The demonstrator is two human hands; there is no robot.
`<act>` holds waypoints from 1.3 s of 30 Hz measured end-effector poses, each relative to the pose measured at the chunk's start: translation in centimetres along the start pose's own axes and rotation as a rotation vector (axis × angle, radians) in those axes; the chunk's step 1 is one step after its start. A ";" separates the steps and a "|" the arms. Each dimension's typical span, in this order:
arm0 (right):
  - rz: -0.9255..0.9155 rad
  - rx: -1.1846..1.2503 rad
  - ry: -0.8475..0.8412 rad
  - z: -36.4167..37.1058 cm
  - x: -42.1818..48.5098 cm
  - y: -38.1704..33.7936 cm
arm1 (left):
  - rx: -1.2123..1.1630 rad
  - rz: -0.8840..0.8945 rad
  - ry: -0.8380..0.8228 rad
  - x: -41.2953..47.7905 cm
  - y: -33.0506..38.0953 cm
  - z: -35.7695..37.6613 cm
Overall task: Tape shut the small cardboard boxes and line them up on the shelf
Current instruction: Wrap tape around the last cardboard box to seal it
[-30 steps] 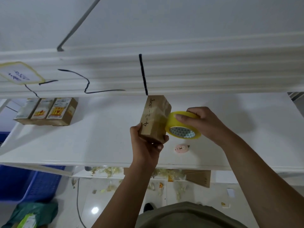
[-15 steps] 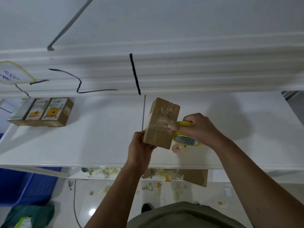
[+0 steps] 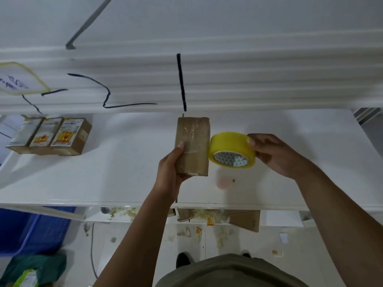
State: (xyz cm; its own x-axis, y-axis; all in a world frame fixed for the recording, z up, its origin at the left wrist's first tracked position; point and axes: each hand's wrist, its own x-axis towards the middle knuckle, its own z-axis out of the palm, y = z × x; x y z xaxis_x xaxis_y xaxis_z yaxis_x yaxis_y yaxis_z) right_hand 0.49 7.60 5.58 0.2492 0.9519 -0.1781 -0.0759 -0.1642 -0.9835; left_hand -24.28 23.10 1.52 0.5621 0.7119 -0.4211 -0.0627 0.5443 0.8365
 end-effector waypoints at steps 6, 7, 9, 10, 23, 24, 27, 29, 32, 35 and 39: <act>0.275 -0.928 0.263 -4.4 2.7 0.8 | 0.165 -0.109 0.215 3.0 -3.9 0.3; 0.348 -1.094 0.282 -4.8 3.1 1.0 | 0.259 -0.120 0.218 3.3 -4.5 0.4; 0.429 -1.228 0.287 -4.9 3.6 1.4 | 0.627 -0.071 0.227 3.8 -5.4 0.9; 0.434 -1.252 0.285 -4.7 3.9 1.5 | 0.898 -0.009 0.245 4.0 -5.6 1.0; -0.212 -1.148 0.415 0.9 4.8 1.9 | 0.881 -0.018 0.133 6.6 -3.1 -5.0; -0.346 -1.109 0.476 1.7 4.3 1.7 | 0.850 -0.026 0.113 6.4 -3.1 -5.2; -0.567 -1.122 0.481 5.0 2.0 2.4 | 0.829 -0.001 0.114 6.1 -3.8 -5.5; -0.438 -1.168 0.268 7.4 0.2 4.3 | 0.869 0.042 0.148 5.9 -4.4 -5.2; -0.080 -1.404 0.057 9.1 -1.1 7.8 | 0.928 0.104 0.196 5.4 -5.1 -4.6; 0.121 -1.511 0.062 8.9 -1.0 9.1 | 0.912 0.117 0.205 5.3 -5.2 -4.4; 0.113 -1.505 0.073 8.5 -0.1 9.0 | 0.902 0.132 0.187 5.2 -5.2 -4.7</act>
State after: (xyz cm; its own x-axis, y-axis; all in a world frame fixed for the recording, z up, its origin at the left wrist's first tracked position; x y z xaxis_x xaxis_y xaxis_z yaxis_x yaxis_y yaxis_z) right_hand -8.42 8.22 -2.94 0.3592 0.9095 -0.2090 0.9221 -0.3804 -0.0705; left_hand -24.91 26.08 -6.71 0.4489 0.8463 -0.2868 0.5921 -0.0413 0.8048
